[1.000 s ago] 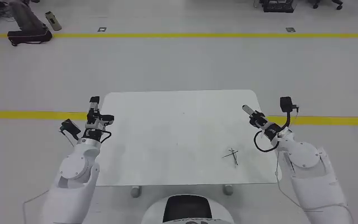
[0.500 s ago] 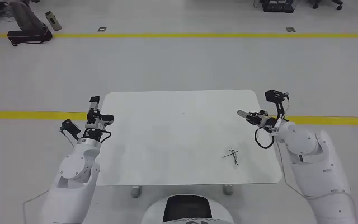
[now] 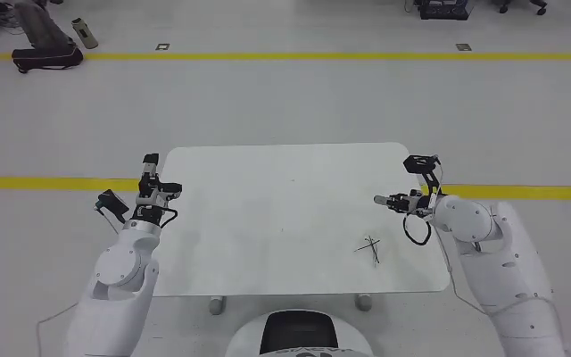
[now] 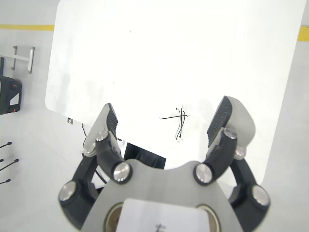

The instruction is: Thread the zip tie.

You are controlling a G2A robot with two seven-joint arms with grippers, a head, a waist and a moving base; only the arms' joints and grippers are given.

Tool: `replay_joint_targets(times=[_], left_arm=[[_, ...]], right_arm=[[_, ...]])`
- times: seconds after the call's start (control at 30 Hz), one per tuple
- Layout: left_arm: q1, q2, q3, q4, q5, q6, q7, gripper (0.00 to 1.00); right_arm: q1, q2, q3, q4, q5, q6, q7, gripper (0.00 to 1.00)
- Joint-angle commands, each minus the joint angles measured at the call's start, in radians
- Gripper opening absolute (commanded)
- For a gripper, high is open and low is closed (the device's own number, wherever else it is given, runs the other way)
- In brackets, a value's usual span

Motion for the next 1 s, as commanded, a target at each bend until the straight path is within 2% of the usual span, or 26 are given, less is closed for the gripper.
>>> replay_joint_targets(times=[0.0, 0.03, 0.13, 0.27, 0.33, 0.37, 0.63, 0.7, 0.9, 0.97], left_arm=[[0.0, 0.0, 0.0, 0.0, 0.0, 0.0, 0.0, 1.0], [0.0, 0.0, 0.0, 0.0, 0.0, 0.0, 0.0, 1.0], [0.0, 0.0, 0.0, 0.0, 0.0, 0.0, 0.0, 1.0], [0.0, 0.0, 0.0, 0.0, 0.0, 0.0, 0.0, 1.0], [0.0, 0.0, 0.0, 0.0, 0.0, 0.0, 0.0, 1.0], [0.0, 0.0, 0.0, 0.0, 0.0, 0.0, 0.0, 1.0], [0.0, 0.0, 0.0, 0.0, 0.0, 0.0, 0.0, 1.0], [0.0, 0.0, 0.0, 0.0, 0.0, 0.0, 0.0, 1.0], [0.0, 0.0, 0.0, 0.0, 0.0, 0.0, 0.0, 1.0], [0.0, 0.0, 0.0, 0.0, 0.0, 0.0, 0.0, 1.0]], right_arm=[[0.004, 0.004, -0.035, -0.003, -0.104, -0.031, 0.025, 1.0], [0.017, 0.005, -0.066, -0.002, -0.165, -0.031, 0.051, 1.0], [0.066, 0.004, -0.137, 0.015, -0.252, -0.038, 0.165, 1.0], [0.13, 0.0, -0.213, 0.068, -0.295, -0.055, 0.296, 1.0], [0.154, -0.002, -0.234, 0.091, -0.311, -0.05, 0.328, 1.0], [0.162, -0.003, -0.25, 0.105, -0.317, -0.061, 0.331, 1.0], [0.165, -0.003, -0.251, 0.107, -0.319, -0.06, 0.331, 1.0], [0.161, -0.004, -0.266, 0.113, -0.314, -0.085, 0.329, 1.0], [0.202, -0.012, -0.346, 0.179, -0.251, -0.049, 0.331, 1.0], [0.215, -0.013, -0.384, 0.217, -0.193, -0.024, 0.331, 1.0]])
